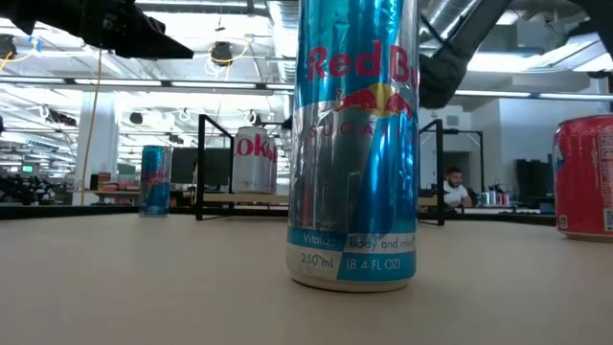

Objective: Place canned beverage on shelf
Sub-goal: Put the pink-white soda can on the shelf aligned with the other pink-white soda can

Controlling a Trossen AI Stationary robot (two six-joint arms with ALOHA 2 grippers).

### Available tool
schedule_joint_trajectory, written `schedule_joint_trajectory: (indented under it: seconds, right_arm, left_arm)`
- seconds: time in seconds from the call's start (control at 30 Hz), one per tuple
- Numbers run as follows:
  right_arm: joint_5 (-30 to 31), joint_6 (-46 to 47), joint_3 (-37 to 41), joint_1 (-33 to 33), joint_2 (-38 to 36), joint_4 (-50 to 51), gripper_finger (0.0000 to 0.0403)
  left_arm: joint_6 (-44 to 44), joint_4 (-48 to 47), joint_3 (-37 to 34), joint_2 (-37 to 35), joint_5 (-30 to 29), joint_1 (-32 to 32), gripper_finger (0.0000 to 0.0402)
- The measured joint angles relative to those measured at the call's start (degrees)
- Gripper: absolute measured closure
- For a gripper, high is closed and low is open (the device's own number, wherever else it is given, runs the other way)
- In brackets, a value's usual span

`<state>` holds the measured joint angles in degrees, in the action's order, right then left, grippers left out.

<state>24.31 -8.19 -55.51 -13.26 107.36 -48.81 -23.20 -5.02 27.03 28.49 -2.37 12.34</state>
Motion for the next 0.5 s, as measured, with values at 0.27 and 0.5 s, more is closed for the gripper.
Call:
schedule_joint_trajectory:
  seconds: [0.27,0.5]
  right_arm:
    - [0.1,-1.0,0.0,1.7,-8.1,2.8,0.0044]
    - [2.5,0.0,0.0,5.7,-17.3,18.8,0.0044]
  left_arm:
    - [0.0,0.0,0.0,0.0,0.0,0.0,0.0401]
    - [0.0,0.0,0.0,0.0,0.0,0.0,0.0401]
